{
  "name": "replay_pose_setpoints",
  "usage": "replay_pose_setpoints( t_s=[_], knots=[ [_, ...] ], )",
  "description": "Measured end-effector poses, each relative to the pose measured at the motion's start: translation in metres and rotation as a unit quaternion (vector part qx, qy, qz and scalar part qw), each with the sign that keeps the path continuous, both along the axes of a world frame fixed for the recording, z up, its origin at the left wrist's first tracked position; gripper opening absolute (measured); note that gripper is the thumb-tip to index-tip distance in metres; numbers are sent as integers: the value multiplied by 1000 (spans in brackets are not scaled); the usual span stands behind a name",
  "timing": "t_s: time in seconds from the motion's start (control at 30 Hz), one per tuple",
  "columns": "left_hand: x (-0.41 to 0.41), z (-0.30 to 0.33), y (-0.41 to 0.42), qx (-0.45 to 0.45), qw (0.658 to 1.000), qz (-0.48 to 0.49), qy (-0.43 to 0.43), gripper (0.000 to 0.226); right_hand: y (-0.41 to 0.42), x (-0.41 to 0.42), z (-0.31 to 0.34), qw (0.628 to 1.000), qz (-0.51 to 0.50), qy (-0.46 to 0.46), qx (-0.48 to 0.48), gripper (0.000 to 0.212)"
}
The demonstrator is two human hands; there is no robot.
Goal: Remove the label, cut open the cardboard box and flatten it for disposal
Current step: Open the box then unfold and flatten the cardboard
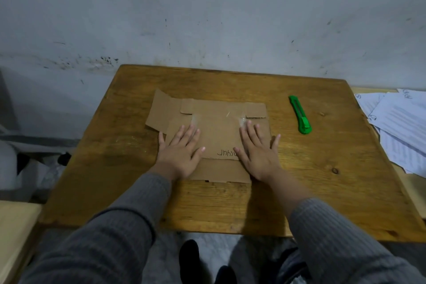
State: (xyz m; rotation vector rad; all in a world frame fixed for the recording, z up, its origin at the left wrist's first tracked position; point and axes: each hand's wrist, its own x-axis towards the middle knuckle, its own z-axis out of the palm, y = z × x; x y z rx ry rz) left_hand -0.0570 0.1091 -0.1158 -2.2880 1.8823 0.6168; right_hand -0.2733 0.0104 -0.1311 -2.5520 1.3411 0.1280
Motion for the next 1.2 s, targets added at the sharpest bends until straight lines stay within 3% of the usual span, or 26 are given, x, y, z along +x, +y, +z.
replay_pose_setpoints(
  t_s=[0.13,0.2,0.3,0.43,0.57,0.67,0.77,0.93,1.07,1.2],
  knots=[
    [24,7,11,-23,998,-64,-5,52,10,-35,0,990,107,-57,-78,53],
    [22,5,12,-17,998,-65,2,56,17,-45,-1,988,118,-66,-68,51],
    [15,-3,12,-24,998,-40,36,59,24,-48,-3,991,97,-87,-11,63],
    [19,-7,10,-34,997,-11,72,53,24,-51,-1,991,116,-60,-4,81],
    [18,4,11,-61,982,53,171,59,26,-42,5,995,43,-92,6,78],
    [17,13,12,-89,956,149,236,61,33,-32,2,991,-21,-132,-9,64],
    [12,16,12,-79,971,127,187,57,35,-23,0,981,-81,-173,-24,46],
    [16,13,13,-89,989,69,99,71,30,-11,0,958,-167,-233,-18,26],
    [13,2,12,-116,988,68,70,73,31,-5,5,946,-190,-261,-6,52],
    [4,-13,15,-132,990,36,27,53,32,-4,2,980,-111,-154,-55,46]
  ],
)
